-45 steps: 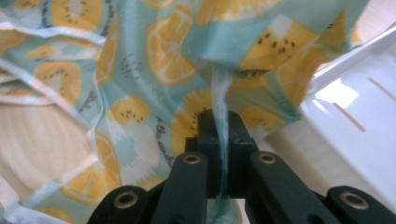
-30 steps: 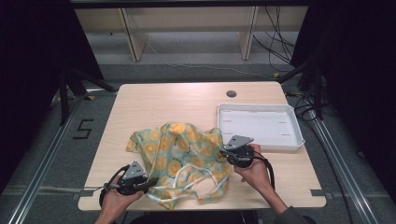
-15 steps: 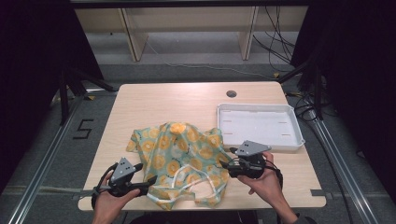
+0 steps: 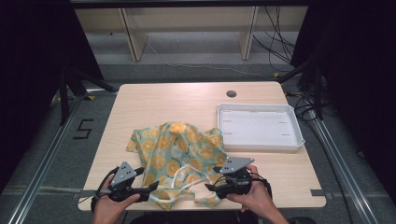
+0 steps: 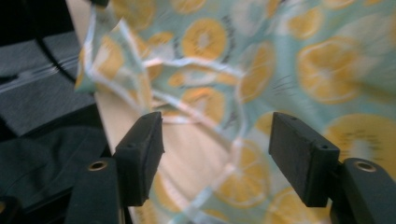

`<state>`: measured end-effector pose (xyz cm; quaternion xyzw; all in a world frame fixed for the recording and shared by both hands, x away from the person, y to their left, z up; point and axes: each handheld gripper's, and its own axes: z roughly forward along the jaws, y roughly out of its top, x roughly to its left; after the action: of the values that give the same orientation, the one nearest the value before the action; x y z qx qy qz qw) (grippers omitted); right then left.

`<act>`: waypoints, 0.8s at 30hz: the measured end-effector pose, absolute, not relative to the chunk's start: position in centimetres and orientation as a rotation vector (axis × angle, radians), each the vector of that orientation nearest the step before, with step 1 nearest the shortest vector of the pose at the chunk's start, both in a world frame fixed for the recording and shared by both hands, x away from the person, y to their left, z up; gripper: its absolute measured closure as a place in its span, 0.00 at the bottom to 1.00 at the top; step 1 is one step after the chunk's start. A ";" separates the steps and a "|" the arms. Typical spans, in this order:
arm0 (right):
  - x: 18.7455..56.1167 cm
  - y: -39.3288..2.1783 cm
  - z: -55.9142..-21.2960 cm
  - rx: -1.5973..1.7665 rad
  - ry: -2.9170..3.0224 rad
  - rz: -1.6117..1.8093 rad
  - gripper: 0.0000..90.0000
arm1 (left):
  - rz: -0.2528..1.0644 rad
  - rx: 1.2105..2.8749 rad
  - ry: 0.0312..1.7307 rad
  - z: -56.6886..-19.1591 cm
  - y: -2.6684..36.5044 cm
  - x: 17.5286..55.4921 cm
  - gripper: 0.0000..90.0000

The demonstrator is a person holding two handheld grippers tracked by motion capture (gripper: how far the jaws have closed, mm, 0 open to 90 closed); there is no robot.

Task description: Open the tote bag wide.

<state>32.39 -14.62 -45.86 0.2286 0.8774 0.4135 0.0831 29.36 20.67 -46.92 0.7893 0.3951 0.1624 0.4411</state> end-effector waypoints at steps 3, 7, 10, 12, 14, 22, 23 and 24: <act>32.2 -13.8 -46.8 0.626 2.687 1.207 0.38 | 0.428 1.994 0.970 -46.9 21.0 29.5 0.25; 31.9 -13.0 -47.2 0.607 2.726 1.192 0.38 | 0.428 1.973 0.986 -47.1 21.3 29.6 0.25; 31.7 -12.6 -47.4 0.589 2.734 1.194 0.38 | 0.429 1.969 0.992 -47.1 21.5 29.6 0.24; 31.4 -12.2 -47.6 0.578 2.753 1.193 0.37 | 0.434 1.972 0.995 -47.2 21.7 29.7 0.24; 31.1 -11.7 -48.1 0.560 2.778 1.180 0.37 | 0.436 1.970 0.990 -47.1 21.8 29.7 0.24; 30.3 -10.3 -49.4 0.462 2.857 1.062 0.51 | 0.438 1.971 0.987 -47.1 21.6 29.7 0.24; 30.3 -10.2 -49.6 0.446 2.869 1.035 0.55 | 0.436 1.976 0.975 -47.2 21.5 29.7 0.24; 30.3 -10.2 -49.7 0.431 2.871 1.012 0.63 | 0.424 1.974 0.977 -47.2 21.4 29.5 0.24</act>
<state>30.28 -10.15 -49.72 0.1402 0.9333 0.3288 0.0334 29.46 21.38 -47.17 0.7928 0.3923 0.1702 0.4344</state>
